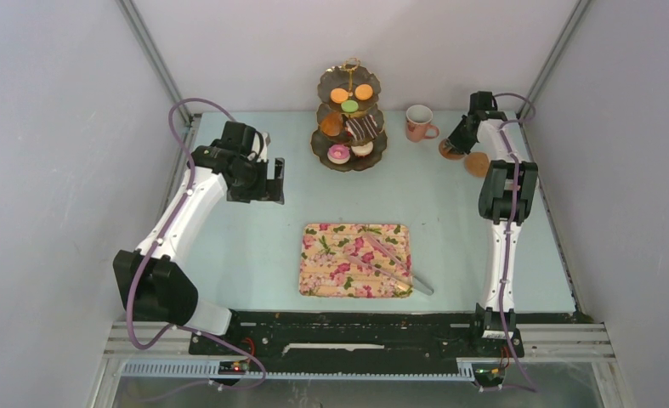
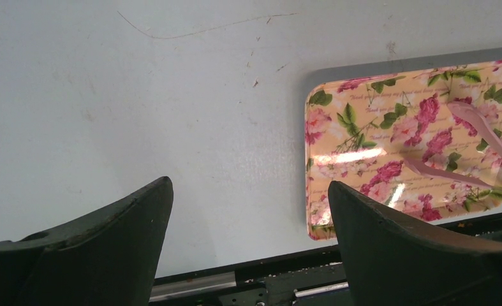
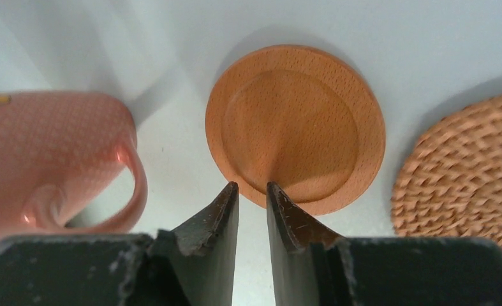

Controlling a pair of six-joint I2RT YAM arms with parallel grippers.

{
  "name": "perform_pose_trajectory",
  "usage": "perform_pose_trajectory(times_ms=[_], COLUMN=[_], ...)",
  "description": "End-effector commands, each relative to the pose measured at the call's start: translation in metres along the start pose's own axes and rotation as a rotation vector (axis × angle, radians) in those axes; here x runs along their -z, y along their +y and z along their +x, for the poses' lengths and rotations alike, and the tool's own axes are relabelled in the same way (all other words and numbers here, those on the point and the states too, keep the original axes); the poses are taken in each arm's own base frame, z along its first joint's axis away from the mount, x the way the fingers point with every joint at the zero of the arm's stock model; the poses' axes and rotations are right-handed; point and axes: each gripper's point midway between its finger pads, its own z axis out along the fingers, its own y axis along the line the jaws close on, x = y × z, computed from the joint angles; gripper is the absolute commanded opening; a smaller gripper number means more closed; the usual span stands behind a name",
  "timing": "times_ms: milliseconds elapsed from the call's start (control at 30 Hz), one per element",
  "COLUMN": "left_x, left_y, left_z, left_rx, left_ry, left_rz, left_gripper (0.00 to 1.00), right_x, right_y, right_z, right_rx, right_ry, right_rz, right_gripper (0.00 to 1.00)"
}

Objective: Serve the afternoon tea

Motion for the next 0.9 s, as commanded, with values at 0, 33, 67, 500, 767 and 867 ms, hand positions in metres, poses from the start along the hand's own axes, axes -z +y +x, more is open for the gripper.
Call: perform_pose_trajectory(times_ms=[0, 33, 67, 500, 767, 867], left_x=[0.008, 0.008, 0.008, 0.013, 0.015, 0.014], left_y=[-0.004, -0.005, -0.005, -0.006, -0.007, -0.007], left_z=[-0.011, -0.012, -0.012, -0.007, -0.006, -0.006], left_rx=[-0.024, -0.025, -0.026, -0.045, -0.05, -0.053], left_ry=[-0.049, -0.05, -0.054, -0.068, -0.084, -0.084], left_rz=[0.027, 0.03, 0.032, 0.046, 0.054, 0.059], left_gripper=[0.98, 0.98, 0.98, 0.98, 0.98, 0.98], right_x=[0.016, 0.018, 0.021, 0.038, 0.044, 0.043], right_y=[0.013, 0.017, 0.021, 0.085, 0.076, 0.074], right_z=[0.047, 0.053, 0.057, 0.146, 0.165, 0.159], right_rx=[0.05, 0.064, 0.079, 0.097, 0.084, 0.121], right_ry=[0.137, 0.144, 0.145, 0.259, 0.266, 0.246], right_rz=[-0.031, -0.038, -0.049, -0.151, -0.144, -0.132], right_gripper=[0.28, 0.3, 0.32, 0.36, 0.37, 0.37])
